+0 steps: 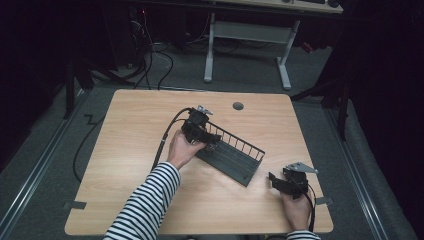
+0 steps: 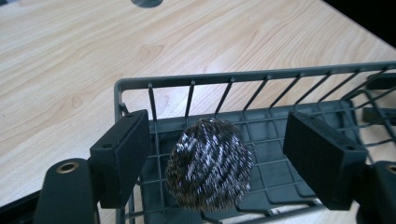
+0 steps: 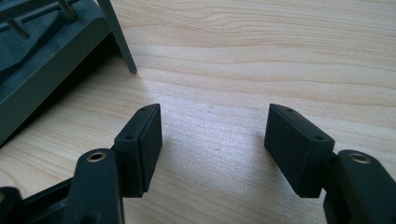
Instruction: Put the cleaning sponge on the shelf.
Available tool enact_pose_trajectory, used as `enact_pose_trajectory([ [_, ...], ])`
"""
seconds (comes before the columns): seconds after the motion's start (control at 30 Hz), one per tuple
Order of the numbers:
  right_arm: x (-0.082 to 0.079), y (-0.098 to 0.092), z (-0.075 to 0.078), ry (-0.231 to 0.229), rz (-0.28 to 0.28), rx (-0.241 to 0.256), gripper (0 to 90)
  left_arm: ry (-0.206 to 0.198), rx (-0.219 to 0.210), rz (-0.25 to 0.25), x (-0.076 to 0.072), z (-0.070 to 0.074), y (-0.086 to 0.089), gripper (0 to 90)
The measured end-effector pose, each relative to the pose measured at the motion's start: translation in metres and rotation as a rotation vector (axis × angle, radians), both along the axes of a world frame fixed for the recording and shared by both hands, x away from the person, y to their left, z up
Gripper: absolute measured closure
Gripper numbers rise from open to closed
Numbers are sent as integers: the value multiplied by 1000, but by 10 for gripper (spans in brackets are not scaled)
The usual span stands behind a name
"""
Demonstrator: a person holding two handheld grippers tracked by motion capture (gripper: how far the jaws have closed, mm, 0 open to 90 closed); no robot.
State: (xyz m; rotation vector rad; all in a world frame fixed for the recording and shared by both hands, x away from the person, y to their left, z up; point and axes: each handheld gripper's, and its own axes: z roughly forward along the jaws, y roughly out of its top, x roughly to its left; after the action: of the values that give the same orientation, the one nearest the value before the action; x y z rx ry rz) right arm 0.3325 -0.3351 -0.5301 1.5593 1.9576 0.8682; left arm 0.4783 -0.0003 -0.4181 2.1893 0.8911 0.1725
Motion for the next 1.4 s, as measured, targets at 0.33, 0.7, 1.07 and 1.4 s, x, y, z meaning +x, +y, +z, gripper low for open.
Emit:
enact_pose_trajectory([
  [0.33,0,0,0,-1,0,0,367,-66,-63,58,-12,21,32,260],
  [0.7,0,0,0,0,0,5,365,-88,-85,98,-25,32,71,265],
  [1.07,0,1,0,4,0,-3,363,-100,-126,147,-43,32,110,261],
  [1.4,-1,2,0,1,3,-14,360,-76,-145,188,-61,25,139,239],
])
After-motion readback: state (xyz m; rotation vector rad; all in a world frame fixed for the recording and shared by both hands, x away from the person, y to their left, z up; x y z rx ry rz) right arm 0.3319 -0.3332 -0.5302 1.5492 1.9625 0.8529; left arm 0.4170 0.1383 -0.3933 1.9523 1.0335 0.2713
